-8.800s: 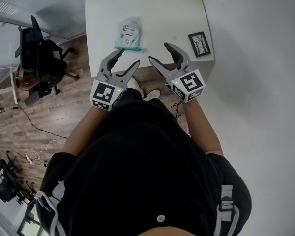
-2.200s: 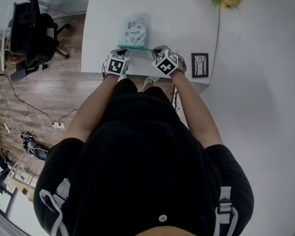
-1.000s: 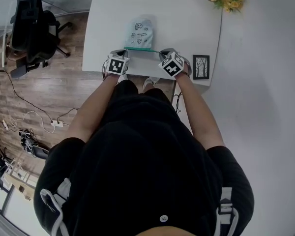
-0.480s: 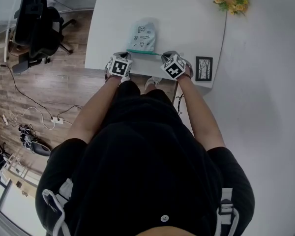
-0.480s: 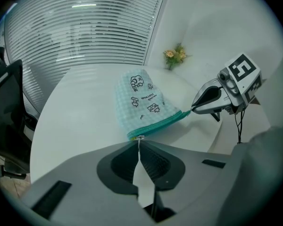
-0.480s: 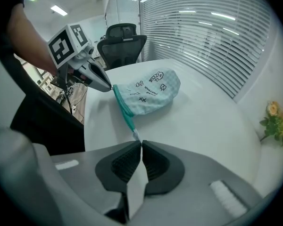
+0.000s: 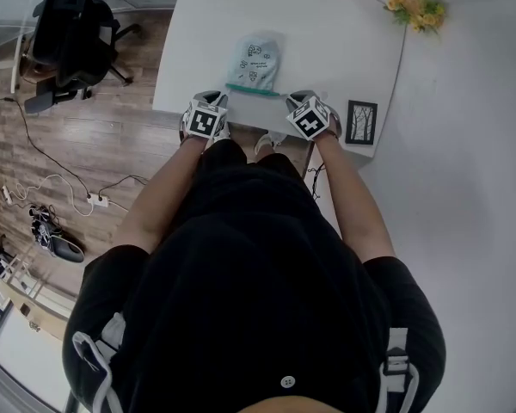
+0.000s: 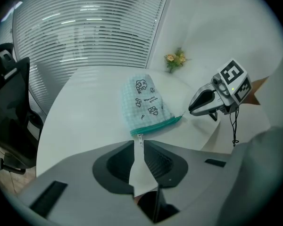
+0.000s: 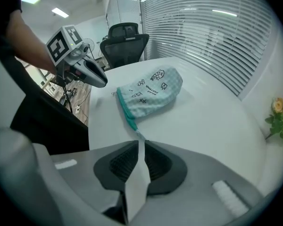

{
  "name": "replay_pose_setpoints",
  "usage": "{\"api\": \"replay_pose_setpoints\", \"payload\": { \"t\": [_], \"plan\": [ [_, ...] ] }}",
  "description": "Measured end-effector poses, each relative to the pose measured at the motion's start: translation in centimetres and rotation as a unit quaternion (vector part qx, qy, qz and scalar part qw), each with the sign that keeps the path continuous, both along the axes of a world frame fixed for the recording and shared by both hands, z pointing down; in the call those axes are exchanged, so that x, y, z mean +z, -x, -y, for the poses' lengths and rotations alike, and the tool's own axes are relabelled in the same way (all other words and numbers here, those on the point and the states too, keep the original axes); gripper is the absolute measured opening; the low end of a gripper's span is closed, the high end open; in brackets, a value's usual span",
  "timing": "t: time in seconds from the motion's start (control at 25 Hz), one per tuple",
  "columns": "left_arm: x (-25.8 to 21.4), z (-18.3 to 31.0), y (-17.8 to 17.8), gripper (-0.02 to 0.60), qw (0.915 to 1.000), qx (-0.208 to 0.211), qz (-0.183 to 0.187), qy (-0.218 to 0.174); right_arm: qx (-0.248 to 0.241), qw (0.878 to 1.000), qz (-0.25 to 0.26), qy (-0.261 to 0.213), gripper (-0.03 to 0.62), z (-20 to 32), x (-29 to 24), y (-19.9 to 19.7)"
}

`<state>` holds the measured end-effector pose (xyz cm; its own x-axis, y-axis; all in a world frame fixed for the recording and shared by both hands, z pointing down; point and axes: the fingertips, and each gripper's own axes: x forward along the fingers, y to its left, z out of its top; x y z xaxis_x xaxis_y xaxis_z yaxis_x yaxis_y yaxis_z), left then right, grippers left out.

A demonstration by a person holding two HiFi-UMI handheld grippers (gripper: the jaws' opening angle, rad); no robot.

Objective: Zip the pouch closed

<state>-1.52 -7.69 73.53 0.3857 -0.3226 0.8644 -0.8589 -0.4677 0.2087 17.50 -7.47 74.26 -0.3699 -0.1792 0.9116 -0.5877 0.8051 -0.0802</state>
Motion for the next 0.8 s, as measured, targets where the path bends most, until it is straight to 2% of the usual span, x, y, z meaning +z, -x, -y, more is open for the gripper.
{"api": "replay_pose_setpoints", "payload": {
  "t": [0.2, 0.44, 0.6, 0.8],
  "plan": [
    [-3.6, 0.8, 1.1, 0.087, 0.9963, -0.025, -0.057, -0.059, 0.012, 0.999, 0.034, -0.011, 0.055, 0.2, -2.1, 0.7],
    [-9.4, 2.1, 0.3, 0.087, 0.9863, -0.005, -0.101, -0.131, 0.037, 0.993, 0.104, -0.043, 0.058, 1.1, -7.0, 1.6],
    [-14.1, 3.4, -0.8, 0.087, 0.9753, 0.014, -0.127, -0.18, 0.056, 0.981, 0.167, -0.086, 0.058, 2.7, -11.7, 2.1],
    [-19.5, 5.4, -2.3, 0.087, 0.9581, 0.035, -0.151, -0.241, 0.08, 0.955, 0.241, -0.156, 0.058, 4.6, -18.5, 2.3]
  ]
}}
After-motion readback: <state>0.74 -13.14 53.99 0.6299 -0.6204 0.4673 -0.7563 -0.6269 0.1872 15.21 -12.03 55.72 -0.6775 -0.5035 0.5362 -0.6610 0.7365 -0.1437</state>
